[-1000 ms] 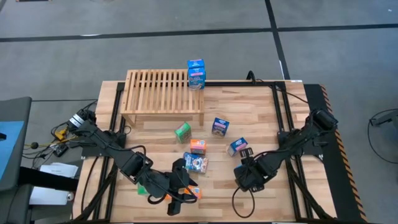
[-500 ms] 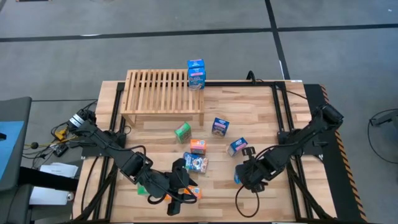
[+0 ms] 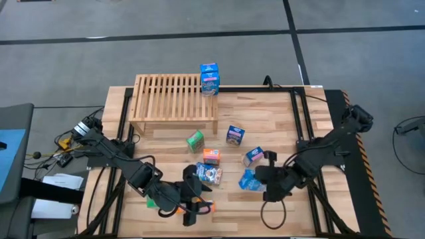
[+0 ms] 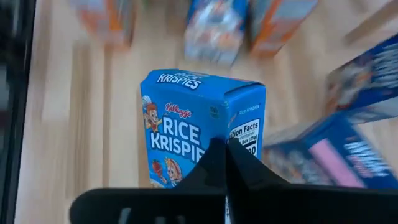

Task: Stack cereal on shelf
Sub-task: Put the light blue cereal box on the shelf aligned with the other light blue cereal boxes

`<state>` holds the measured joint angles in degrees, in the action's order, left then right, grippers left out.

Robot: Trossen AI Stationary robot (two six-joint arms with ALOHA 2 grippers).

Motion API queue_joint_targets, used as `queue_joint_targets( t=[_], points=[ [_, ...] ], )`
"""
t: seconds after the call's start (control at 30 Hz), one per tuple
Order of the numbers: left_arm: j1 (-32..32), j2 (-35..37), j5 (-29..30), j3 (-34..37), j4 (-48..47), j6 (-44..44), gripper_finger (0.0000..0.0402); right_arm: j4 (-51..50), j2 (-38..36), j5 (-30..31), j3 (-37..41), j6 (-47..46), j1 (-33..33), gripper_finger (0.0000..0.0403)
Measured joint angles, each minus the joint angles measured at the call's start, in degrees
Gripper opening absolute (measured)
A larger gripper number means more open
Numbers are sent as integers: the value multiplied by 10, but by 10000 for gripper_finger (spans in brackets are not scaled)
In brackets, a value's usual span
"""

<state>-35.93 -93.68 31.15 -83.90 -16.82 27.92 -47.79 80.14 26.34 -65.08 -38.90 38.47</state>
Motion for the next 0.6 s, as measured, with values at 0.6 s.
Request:
queue_joint_targets(
  t=[0.6],
  points=[
    [96, 3, -52, 0, 33, 4, 287, 114, 27, 174, -1, -15, 15, 8]
  ],
)
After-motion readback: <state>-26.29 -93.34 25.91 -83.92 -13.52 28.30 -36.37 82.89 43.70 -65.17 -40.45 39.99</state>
